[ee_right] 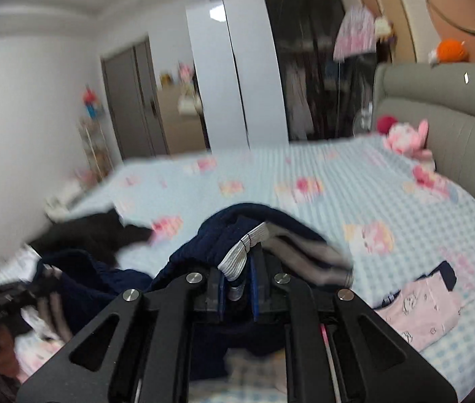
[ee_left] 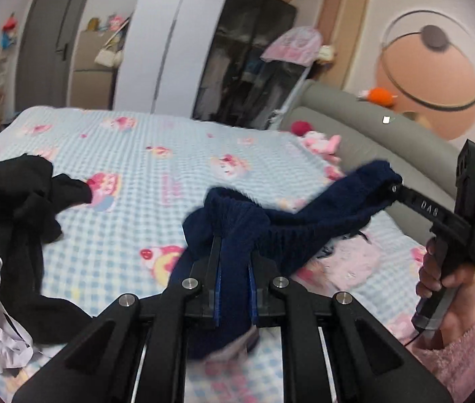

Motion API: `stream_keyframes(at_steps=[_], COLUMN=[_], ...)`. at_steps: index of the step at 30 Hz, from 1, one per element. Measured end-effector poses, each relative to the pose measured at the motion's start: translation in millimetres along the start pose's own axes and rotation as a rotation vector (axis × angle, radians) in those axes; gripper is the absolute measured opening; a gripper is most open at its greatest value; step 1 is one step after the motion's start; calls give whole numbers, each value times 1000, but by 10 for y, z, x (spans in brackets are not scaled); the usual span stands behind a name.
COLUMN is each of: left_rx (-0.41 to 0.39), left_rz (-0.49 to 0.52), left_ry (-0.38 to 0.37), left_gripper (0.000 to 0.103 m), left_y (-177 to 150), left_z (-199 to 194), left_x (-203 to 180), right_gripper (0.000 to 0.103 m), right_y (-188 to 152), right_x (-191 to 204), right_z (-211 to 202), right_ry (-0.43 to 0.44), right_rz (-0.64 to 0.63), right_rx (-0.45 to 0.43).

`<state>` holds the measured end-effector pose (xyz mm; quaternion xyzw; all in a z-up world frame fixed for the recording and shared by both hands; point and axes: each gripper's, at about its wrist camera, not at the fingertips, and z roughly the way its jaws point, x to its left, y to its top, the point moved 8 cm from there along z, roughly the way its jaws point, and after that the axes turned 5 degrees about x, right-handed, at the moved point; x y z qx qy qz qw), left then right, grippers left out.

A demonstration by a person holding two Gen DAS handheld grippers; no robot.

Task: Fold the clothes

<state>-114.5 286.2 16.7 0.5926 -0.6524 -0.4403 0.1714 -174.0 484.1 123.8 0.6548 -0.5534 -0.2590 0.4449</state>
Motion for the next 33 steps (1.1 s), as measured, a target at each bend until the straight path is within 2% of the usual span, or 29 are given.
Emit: stream_keyframes(at_steps=[1, 3, 5, 7, 8, 11, 14, 16, 18, 22, 24, 26, 28, 31, 32, 33], left_rx=[20, 123, 244, 365, 404, 449, 381, 335, 308, 345, 364, 382, 401, 428, 450, 482], left_rz=[5, -5, -20, -35, -49, -115, -234, -316, -362, -319, -298, -277, -256, -223, -217, -213], left_ry=[-7, 8, 30, 52, 54, 30, -29, -58, -72, -47, -34, -21, -9, 10, 43, 95], left_gripper=[16, 16, 18, 26, 28, 37, 52, 53, 53, 54, 63, 65, 64, 63, 63, 57], left_y=[-101, -512, -980, -1447, -1616, -1915, -1890, -1857, -1831, -1903, -1939, -1974, -2009, -2060, -2110, -2183], left_z=[-9, 181, 420, 646, 704, 722, 612, 575, 565, 675, 730, 784, 837, 917, 954, 996], left_x=[-15, 40, 117, 194, 220, 260, 256, 275, 278, 174, 122, 70, 19, -57, -48, -13], right_gripper=[10, 10, 10, 12, 14, 18, 26, 37, 40, 45, 45, 52, 56, 56, 56, 56], right_y=[-123, -434, -1074, -1772, -2189, -2906, -2893, -2779, -2640, -2427, -2381, -2372, -2420, -2603, -2656, -2710], right_x=[-10, -49, -176, -310, -377, -443, -414, -421, -401, -245, -167, -129, -98, 2, 39, 58], right_z=[-72, -165, -20, 145, 255, 285, 146, 59, 21, 41, 26, -2, 4, 143, 192, 247], right_ry=[-8, -27, -58, -93, -117, -152, -179, -210, -230, -238, -228, -223, -211, -193, -195, -203], right_rz=[4, 15, 43, 69, 72, 41, -32, -71, -98, -172, -189, -175, -165, -211, -236, -259], right_rx=[8, 44, 171, 322, 432, 590, 544, 492, 439, 377, 360, 356, 370, 429, 446, 463])
